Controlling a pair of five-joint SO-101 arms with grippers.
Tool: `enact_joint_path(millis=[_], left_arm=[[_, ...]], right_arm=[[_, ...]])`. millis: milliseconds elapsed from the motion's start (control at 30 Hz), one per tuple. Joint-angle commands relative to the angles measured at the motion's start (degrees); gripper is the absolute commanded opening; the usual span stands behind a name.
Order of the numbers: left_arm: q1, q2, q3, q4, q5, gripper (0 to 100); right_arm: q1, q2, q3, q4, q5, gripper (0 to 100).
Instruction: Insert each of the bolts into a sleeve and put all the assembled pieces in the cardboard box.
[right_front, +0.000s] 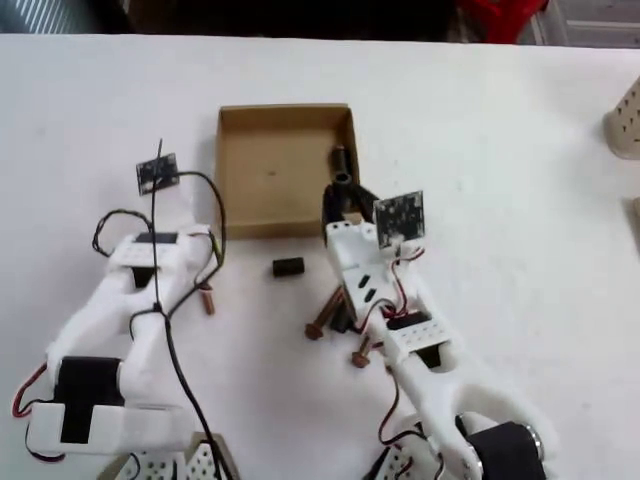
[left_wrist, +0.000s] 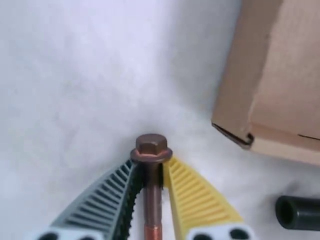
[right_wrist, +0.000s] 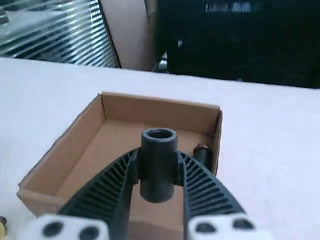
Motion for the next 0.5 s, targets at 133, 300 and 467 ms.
enact_joint_path(millis=[133,300,467], left_arm=[[-1.01,-1.8,-0.44,-1.76,-0.7,2],[-1.01,-1.8,-0.44,-1.76,-0.7,2],[-1.01,-1.8,-0.44,-1.76,-0.7,2]], right_arm=[[0.31,11.82,0.35,-20.97,1.32,1.5],[-0.22,26.86,1.93,-42.24,1.93,1.5],[-2.33,34.42,3.87,-52.44,1.93,1.5]])
